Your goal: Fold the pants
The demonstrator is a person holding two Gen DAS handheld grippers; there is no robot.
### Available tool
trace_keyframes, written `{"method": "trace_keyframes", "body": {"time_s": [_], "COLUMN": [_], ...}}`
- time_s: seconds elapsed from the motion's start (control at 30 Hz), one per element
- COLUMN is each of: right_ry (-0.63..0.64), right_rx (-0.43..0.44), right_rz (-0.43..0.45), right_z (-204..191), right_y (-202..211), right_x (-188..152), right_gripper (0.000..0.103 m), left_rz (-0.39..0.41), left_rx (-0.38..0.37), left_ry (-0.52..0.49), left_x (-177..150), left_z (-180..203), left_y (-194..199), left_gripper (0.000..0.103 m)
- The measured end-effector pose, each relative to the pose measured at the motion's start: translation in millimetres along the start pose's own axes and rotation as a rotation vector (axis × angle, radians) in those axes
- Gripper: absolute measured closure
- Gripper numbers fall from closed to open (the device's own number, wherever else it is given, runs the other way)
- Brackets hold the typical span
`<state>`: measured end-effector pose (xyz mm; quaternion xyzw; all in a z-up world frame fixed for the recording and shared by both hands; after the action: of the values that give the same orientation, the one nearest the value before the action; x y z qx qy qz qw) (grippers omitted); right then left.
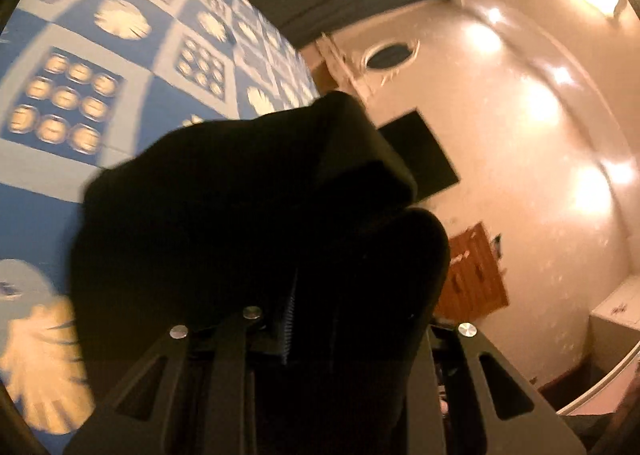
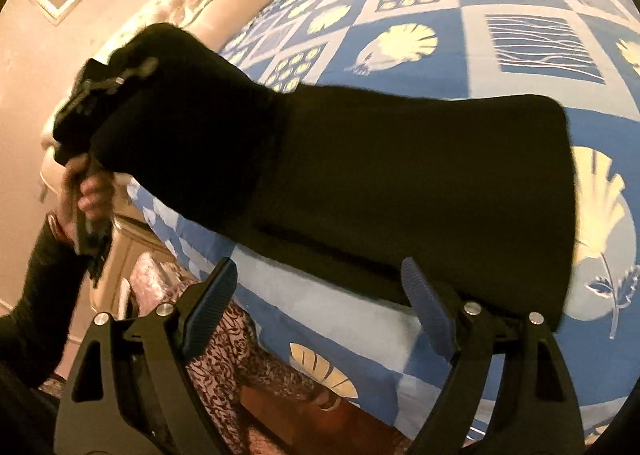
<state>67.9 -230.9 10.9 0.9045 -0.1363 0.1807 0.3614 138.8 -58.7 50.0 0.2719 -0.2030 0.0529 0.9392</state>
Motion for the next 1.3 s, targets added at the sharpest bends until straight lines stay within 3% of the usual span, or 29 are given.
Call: {"method": "trace_keyframes", "body": {"time_s": [0.1, 0.23, 0.4, 0.47, 0.57, 0.7, 0.8, 0.87, 0.97, 1.1, 1.23, 1.3], "right_ry": [-0.037, -0.086, -0.186, -0.202, -0.216, -0.237, -0.241, -0.244, -0.227, -0.258, -0.329, -0.325], "right_rx": [0.027, 0.055, 0.087, 0.08, 0.076, 0.084, 0.092, 0.103, 0.094, 0.059, 0.098, 0.077], "right_rz": [0.045, 0.099, 0.177, 0.199, 0.217, 0.23, 0.219, 0.208, 0.183, 0.151, 0.123, 0.105], "right_z": [13, 28, 56, 62, 67, 70, 71, 71, 69, 75, 80, 75], "right_y": [17, 34, 51, 56, 61, 62, 59, 58, 49, 30, 7, -4], "right_x": [4, 11, 16, 16, 18, 17, 16, 15, 21, 32, 34, 36], "right_gripper": [0.019, 0.018, 0.018, 0.018, 0.018, 0.018, 0.018, 0.018, 0.017, 0.017, 0.016, 0.009], "left_rz": [-0.061, -0.143, -0.198, -0.187, -0.164, -0.126, -0.064, -0.009, 0.092, 0.146, 0.173, 0.163], "left_rx": [0.043, 0.155, 0.295, 0.293, 0.27, 0.263, 0.308, 0.391, 0.53, 0.646, 0.639, 0.634], "left_ry": [-0.026, -0.089, -0.165, -0.173, -0.176, -0.195, -0.217, -0.244, -0.264, -0.185, -0.072, -0.04], "left_x": [-12, -27, -56, -63, -63, -65, -55, -55, -54, -51, -52, -50], "left_z": [12, 19, 21, 23, 29, 38, 40, 36, 19, -23, -53, -62], "left_y": [-47, -107, -156, -164, -166, -154, -134, -108, -67, -28, -10, -11], "left_gripper": [0.079, 0.078, 0.054, 0.038, 0.03, 0.029, 0.029, 0.021, 0.018, 0.018, 0.018, 0.018]}}
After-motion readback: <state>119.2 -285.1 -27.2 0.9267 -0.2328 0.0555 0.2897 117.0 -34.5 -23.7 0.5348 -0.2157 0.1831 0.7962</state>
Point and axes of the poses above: each gripper's, at about its wrist camera, not at the fingertips, and y roughly against the way its jaws point, z to its right, x to its top, the point moved 3 cm from there along -y, roughly the way its jaws point, and after that the axes turned 9 degrees about x, right-handed, at the moved point
